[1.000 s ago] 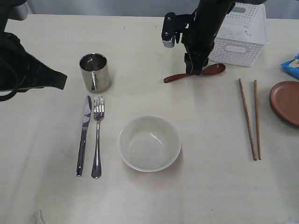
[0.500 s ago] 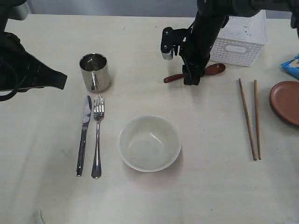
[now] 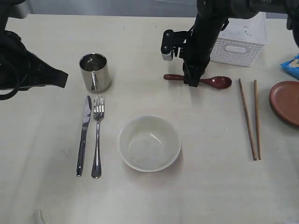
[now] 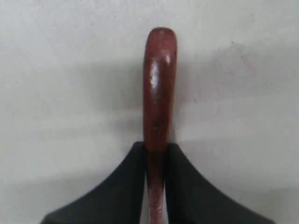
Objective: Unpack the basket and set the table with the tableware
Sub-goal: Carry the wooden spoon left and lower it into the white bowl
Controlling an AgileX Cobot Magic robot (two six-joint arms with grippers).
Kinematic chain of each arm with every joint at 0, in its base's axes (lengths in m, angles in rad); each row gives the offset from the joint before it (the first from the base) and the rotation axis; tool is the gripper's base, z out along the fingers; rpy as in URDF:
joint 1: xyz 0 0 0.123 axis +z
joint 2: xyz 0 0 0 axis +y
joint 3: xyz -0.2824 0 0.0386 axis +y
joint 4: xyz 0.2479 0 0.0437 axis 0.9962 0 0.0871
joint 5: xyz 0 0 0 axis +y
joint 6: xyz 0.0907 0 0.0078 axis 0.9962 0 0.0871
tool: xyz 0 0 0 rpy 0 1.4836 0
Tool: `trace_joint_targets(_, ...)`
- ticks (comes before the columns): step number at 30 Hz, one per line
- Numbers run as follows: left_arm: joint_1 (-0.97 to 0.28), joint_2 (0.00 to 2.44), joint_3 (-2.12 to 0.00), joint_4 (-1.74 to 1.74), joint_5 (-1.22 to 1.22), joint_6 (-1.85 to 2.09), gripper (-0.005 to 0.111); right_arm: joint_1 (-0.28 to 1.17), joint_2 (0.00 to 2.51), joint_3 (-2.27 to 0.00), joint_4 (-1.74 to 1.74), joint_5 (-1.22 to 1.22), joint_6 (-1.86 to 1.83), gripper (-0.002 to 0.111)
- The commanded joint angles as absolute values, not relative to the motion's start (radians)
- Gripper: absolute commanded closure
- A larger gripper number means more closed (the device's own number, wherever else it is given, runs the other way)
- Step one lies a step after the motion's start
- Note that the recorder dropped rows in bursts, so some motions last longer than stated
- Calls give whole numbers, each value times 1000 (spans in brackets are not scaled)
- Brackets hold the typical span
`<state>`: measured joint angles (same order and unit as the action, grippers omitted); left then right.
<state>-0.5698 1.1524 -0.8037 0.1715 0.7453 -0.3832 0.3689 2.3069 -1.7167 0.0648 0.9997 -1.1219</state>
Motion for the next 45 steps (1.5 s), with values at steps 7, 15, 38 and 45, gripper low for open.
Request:
trace_joint_targets(7, -570, 1145, -798, 161, 735, -379, 107, 413, 2201, -1708, 86, 1044, -914, 109)
trace_joint_targets(15, -570, 1145, -798, 161, 735, -379, 107, 538, 2027, -1708, 186, 1110, -791, 109)
trace_joint_targets(38, -570, 1145, -798, 150, 752, -374, 107, 772, 1657, -1147, 477, 705, -785, 109)
trace_joint_targets(45, -570, 1145, -798, 152, 746, -374, 107, 772, 1671, -1126, 605, 615, -908, 109)
